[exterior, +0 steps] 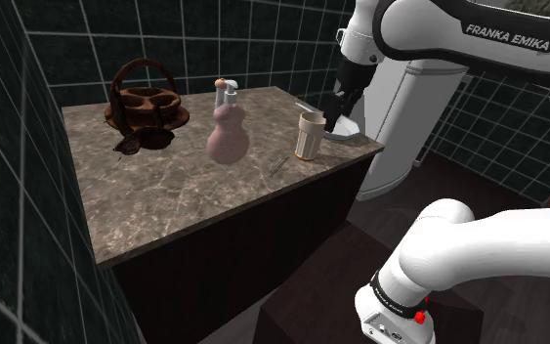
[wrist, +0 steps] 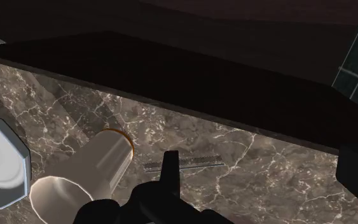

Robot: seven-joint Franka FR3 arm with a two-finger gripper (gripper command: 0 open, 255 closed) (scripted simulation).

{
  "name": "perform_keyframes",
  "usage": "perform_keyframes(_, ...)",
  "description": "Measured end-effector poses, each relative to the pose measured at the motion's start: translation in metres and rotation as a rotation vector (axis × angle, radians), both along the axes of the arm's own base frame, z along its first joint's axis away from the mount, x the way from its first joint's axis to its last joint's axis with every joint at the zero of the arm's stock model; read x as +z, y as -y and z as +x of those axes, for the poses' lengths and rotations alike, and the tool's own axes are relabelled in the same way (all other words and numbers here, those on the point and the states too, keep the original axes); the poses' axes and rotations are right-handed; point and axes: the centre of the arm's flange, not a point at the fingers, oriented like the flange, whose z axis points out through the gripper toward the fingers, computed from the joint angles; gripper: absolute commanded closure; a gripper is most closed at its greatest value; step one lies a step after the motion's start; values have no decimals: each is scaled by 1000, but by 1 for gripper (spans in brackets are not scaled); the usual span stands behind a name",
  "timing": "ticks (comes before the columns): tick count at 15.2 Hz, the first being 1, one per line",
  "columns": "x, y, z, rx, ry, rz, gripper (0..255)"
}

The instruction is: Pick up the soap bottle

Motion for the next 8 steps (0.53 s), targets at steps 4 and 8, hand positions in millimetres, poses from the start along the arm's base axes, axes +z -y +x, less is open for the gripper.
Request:
perform_keyframes(4, 0, 2, 26, 9, 2, 15, 0)
perform_keyframes(8, 2, -3, 77, 26, 6, 44, 0)
